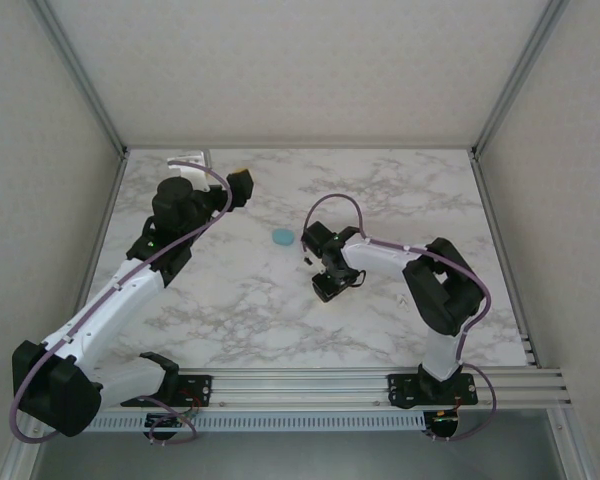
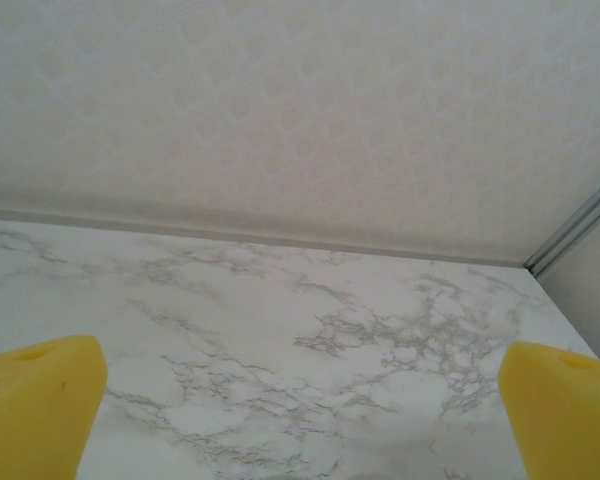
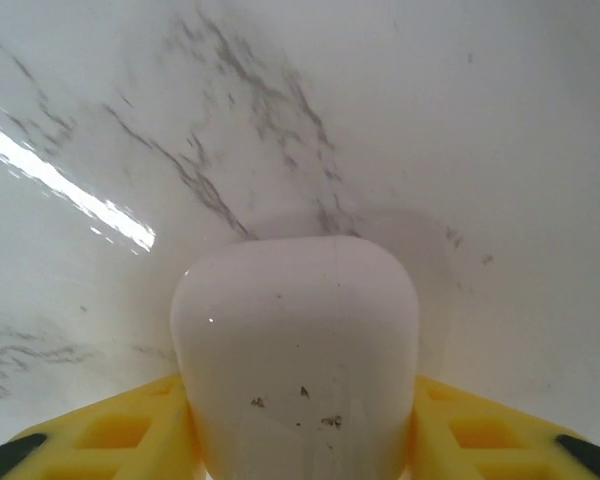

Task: Insert wireless bluetooth earbuds into charging case

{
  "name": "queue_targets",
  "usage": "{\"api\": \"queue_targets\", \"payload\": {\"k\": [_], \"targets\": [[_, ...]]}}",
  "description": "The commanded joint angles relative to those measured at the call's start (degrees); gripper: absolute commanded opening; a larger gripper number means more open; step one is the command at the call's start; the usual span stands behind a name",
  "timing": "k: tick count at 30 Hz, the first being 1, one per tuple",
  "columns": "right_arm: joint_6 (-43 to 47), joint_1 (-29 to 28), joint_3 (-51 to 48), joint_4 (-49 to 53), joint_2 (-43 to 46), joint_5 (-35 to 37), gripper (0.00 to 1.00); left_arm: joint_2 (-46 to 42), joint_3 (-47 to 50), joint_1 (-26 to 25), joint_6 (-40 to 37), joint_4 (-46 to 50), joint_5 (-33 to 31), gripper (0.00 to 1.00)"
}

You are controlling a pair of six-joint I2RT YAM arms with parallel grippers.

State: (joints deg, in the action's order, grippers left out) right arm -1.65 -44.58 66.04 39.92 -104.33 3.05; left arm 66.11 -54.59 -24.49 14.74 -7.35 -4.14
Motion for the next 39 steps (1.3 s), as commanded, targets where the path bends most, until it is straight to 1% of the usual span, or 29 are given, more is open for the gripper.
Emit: {"api": "queue_targets", "payload": {"k": [1, 3, 5, 9, 12, 15, 18, 24, 28, 33, 39], "targets": [[2.14, -0.72, -1.63, -6.98, 8.88, -0.56, 0.42, -0.47, 0.01, 1.10, 3.04, 0.54, -1.86, 1.00], [4.19, -0.69, -3.54, -11.31, 14.15, -0.56, 0.42, -0.25, -0.15, 1.29, 3.73, 0.89, -0.76, 1.00], [7.56, -0.77, -5.60, -16.79, 19.83, -0.57, 0.41, -0.05, -0.50, 1.46, 4.13, 1.27, 1.66, 0.99], [17.41, -0.76, -8.02, -25.63, 28.41, -2.28, 0.40, 1.16, -1.84, 1.55, 3.86, 0.85, 13.06, 0.96], [22.05, -0.74, -6.67, -27.22, 30.34, -2.82, 0.40, 3.31, -3.80, 1.46, 4.94, 1.21, 24.20, 0.92], [25.10, -0.75, -4.50, -27.63, 30.63, -3.31, 0.40, 5.27, -5.58, 0.91, 6.74, 1.38, 33.70, 0.87], [26.41, -0.70, -3.43, -29.15, 30.63, -3.78, 0.40, 5.88, -6.05, 0.04, 6.86, 2.02, 39.60, 0.85], [26.61, -0.77, -2.17, -31.79, 30.72, -4.94, 0.40, 6.64, -8.03, -1.77, 3.54, 9.93, 44.46, 0.84], [26.86, -0.70, -1.47, -32.18, 30.43, -5.41, 0.40, 8.62, -9.87, -3.28, 3.44, 11.44, 47.34, 0.82], [27.34, -0.74, -1.38, -33.11, 30.09, -5.46, 0.41, 11.79, -12.66, -4.82, 2.69, 13.44, 50.71, 0.73], [27.31, -0.76, -1.09, -33.24, 29.96, -6.21, 0.41, 13.49, -13.88, -5.20, 1.04, 16.87, 51.41, 0.60]]}}
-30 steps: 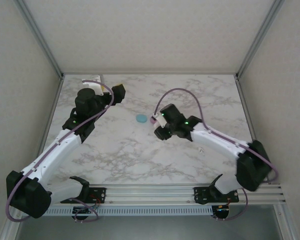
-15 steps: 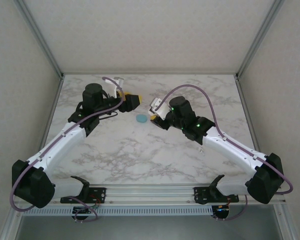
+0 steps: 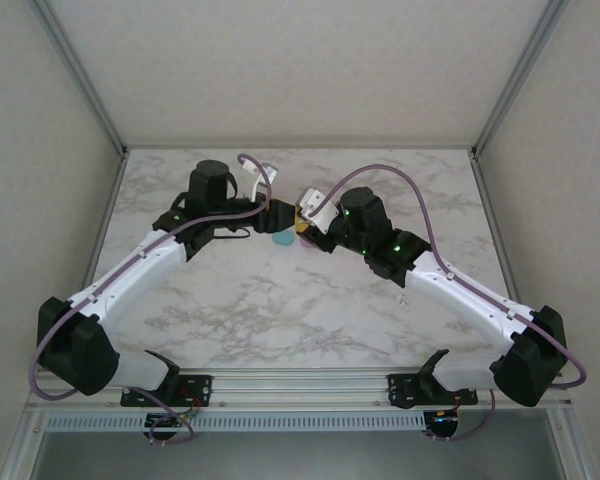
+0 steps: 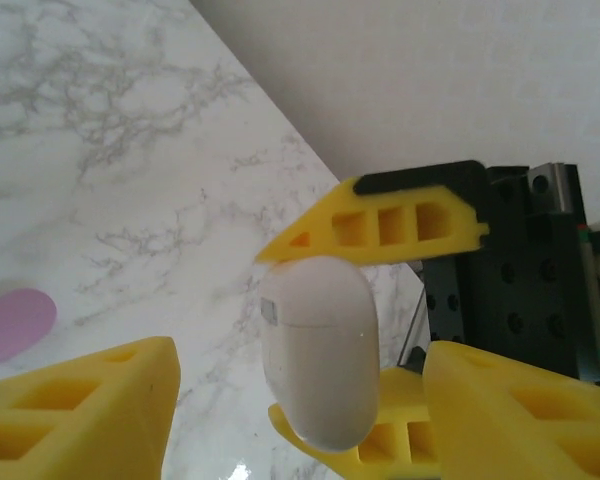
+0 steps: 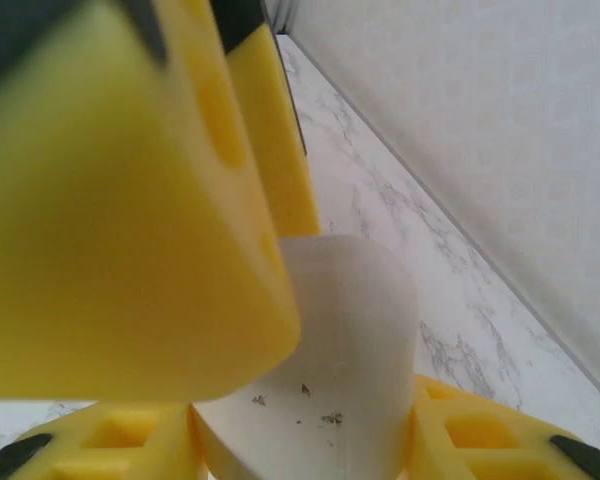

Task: Insert wireless bluetooth earbuds into charging case

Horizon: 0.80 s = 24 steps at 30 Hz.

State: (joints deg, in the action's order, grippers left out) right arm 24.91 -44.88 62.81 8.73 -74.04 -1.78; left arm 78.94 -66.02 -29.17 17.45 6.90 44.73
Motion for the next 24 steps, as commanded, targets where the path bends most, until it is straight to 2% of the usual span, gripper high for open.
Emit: {"api": "queue_targets", "payload": {"k": [1, 7, 12, 18, 24], "targets": [[0.76, -0.39, 2.38, -1.79, -0.45, -1.30, 0.41, 0.84, -2.68, -0.62, -1.80, 2.82, 2.64, 0.58], [0.76, -0.46, 3.11, -1.01, -0.84, -1.67, 0.41, 2.64, -4.53, -1.33, -3.15, 4.82, 2.92, 0.45], [0.65, -0.46, 2.96, -1.50, -0.83, -1.88, 0.42, 3.55, -5.12, -1.57, -2.69, 4.23, 3.09, 0.41], [0.76, -0.45, 2.95, -1.94, -1.28, -1.62, 0.42, 4.67, -6.12, -1.74, -3.03, 5.11, 4.13, 0.25], [0.87, -0.44, 2.99, -2.28, -1.54, -0.40, 0.42, 4.90, -6.83, -1.86, -4.29, 7.27, 4.31, 0.27]]}}
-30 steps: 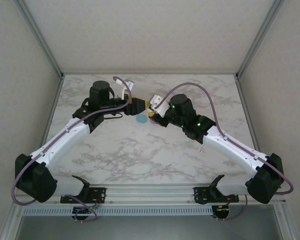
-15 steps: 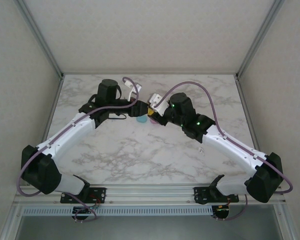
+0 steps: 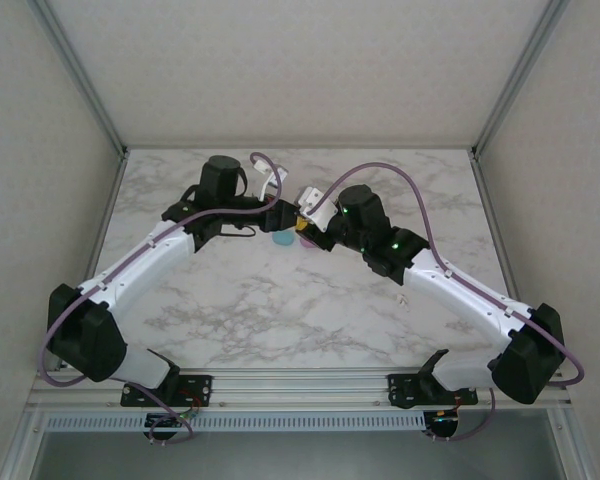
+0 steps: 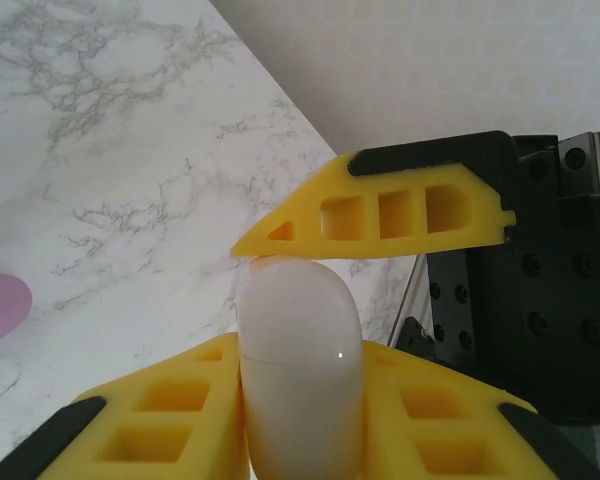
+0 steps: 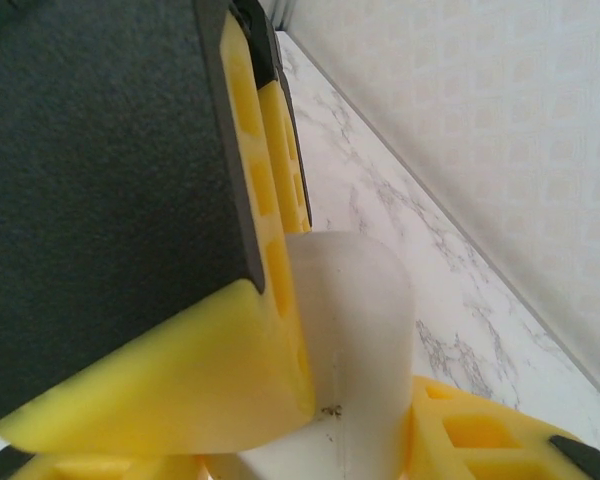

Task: Insert wireless bluetooth earbuds into charging case

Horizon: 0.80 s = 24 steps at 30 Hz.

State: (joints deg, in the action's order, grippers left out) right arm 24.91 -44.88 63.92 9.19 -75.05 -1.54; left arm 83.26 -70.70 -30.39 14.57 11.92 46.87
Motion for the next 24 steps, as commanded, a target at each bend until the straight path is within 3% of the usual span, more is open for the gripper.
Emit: {"api": "queue_targets", "payload": {"k": [1, 5, 9, 11, 15, 18, 24], "targets": [[0.91, -0.45, 1.98, -2.69, -0.51, -0.57, 0.42, 0.58, -2.33, -0.63, -1.64, 2.52, 2.16, 0.26], [1.02, -0.45, 1.93, -2.70, -0.45, -0.45, 0.42, 1.00, -2.69, -0.72, -2.16, 3.07, 2.35, 0.23], [1.33, -0.44, 2.22, -2.12, -0.54, -0.04, 0.43, 1.33, -3.47, -0.88, -3.12, 4.20, 3.03, 0.11], [1.47, -0.38, 2.50, -1.52, -0.32, 0.43, 0.48, 0.94, -3.73, -0.77, -3.81, 4.51, 2.95, 0.05], [-0.19, -0.33, 1.83, -1.65, 1.79, 1.43, 0.55, -1.71, -2.73, -0.63, -3.72, 1.17, 0.72, 0.04], [-4.37, 1.23, 1.02, 0.25, 4.53, -1.43, 0.63, -5.19, -0.19, 0.12, -2.26, -4.83, -4.03, 0.02], [-23.13, 10.59, 2.45, 4.72, 7.74, -13.94, 0.66, -13.48, 12.91, 1.15, -3.05, -32.58, -10.31, 0.02]]}}
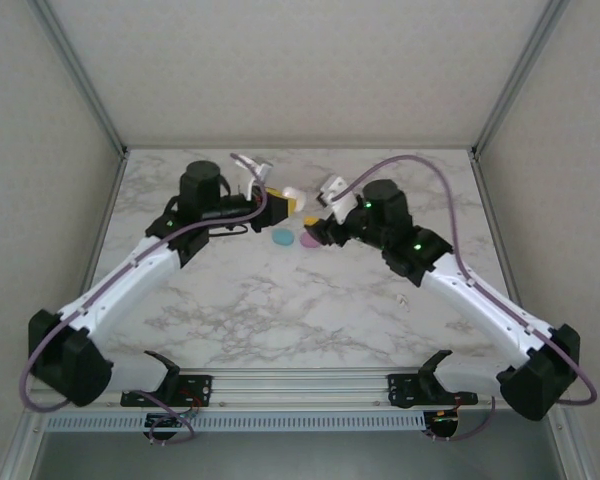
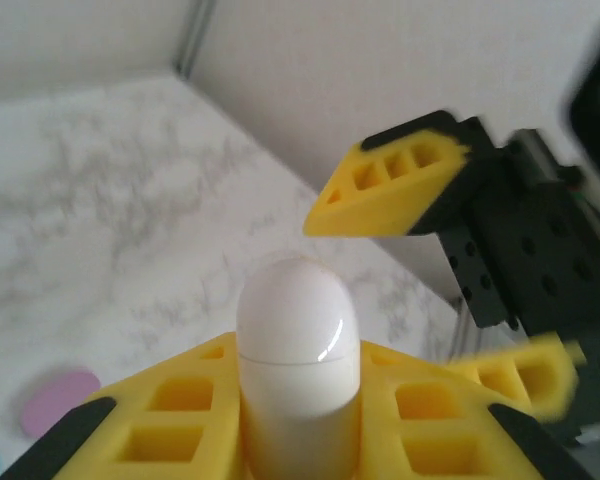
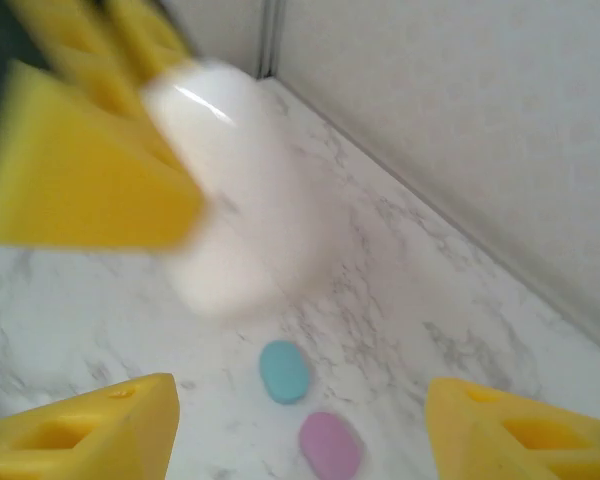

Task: Insert wireless bluetooth earbuds into charging case

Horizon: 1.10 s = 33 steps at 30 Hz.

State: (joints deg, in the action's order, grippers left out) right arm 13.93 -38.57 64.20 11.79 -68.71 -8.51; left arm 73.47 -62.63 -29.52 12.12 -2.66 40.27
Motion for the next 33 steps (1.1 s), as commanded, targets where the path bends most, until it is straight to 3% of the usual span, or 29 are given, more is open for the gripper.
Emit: {"api": "queue_targets", "payload": {"k": [1, 3, 6, 12, 19, 33], "targets": [[-17.43, 7.06, 2.72, 2.31, 1.15, -10.97, 0.66, -4.79, 7.57, 0.01, -1.55, -23.13, -4.93, 0.02], [-25.18, 11.30, 3.84, 2.01, 0.33, -19.19, 0.65, -5.90, 10.54, -0.29, -3.25, -28.94, -7.57, 0.01], [-35.44, 14.98, 6.55, 2.02, -1.83, -26.07, 0.64, -6.06, 11.15, -0.54, -4.97, -30.86, -8.81, 0.01], [-46.39, 16.14, 11.70, -1.40, -7.30, -39.75, 0.63, -4.54, 12.79, -1.23, -6.39, -37.10, -8.52, 0.00], [-50.04, 14.82, 15.72, -1.28, -11.58, -45.16, 0.65, -1.09, 12.73, -2.17, -4.04, -42.94, -6.93, 0.00], [-48.84, 13.17, 19.53, 0.17, -15.21, -44.79, 0.63, 1.62, 11.39, -3.18, -2.16, -45.77, -4.77, 0.00]]}}
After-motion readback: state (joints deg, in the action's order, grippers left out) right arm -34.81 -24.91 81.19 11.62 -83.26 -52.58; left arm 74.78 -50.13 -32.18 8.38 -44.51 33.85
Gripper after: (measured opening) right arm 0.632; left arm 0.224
